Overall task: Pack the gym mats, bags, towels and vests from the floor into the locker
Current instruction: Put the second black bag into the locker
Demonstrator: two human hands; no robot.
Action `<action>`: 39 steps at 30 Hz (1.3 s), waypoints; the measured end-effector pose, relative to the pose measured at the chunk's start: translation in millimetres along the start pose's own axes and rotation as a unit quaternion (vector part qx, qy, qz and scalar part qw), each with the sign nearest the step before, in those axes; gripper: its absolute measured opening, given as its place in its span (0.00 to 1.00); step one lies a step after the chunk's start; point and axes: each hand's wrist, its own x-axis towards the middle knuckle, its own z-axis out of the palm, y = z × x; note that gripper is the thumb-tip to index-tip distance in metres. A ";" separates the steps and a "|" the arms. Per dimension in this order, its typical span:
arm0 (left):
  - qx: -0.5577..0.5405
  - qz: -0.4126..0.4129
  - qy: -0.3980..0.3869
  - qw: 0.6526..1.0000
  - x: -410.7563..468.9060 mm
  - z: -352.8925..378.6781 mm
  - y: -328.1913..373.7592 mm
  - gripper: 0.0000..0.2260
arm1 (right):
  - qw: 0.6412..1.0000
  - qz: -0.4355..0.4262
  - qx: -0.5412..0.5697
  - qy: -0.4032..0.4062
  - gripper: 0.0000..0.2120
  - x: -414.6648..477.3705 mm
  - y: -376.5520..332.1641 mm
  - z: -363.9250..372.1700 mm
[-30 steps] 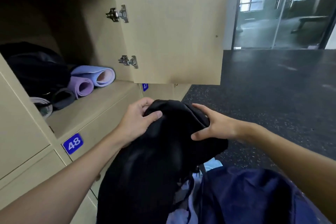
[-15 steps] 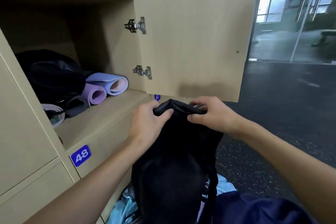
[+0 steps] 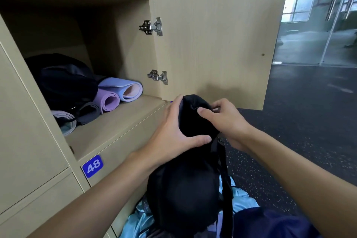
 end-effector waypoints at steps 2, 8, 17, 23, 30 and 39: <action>-0.017 0.000 0.022 1.000 2.7 1.6 -1.8 0.51 | 0.993 0.021 0.084 -0.078 0.23 -3.3 -7.0 8.4; -0.142 0.000 0.202 0.969 12.3 -12.4 0.3 0.25 | 0.979 -0.040 0.115 -0.165 0.14 -12.4 -17.7 17.8; -0.243 -0.012 0.242 0.939 39.4 -53.0 -9.3 0.13 | 0.992 -0.088 -0.050 -0.077 0.45 25.2 -11.7 10.4; -0.241 -0.056 0.291 0.924 68.3 -66.2 -23.5 0.22 | 0.964 -0.175 0.091 -0.179 0.23 54.0 -25.1 51.1; -0.236 -0.127 0.274 0.924 94.7 -88.1 -38.3 0.30 | 0.960 -0.184 0.065 -0.201 0.31 96.1 -38.4 90.8; -0.164 -0.147 0.164 0.961 104.6 -123.6 -93.6 0.35 | 0.982 -0.144 0.099 -0.069 0.28 190.2 -85.8 138.1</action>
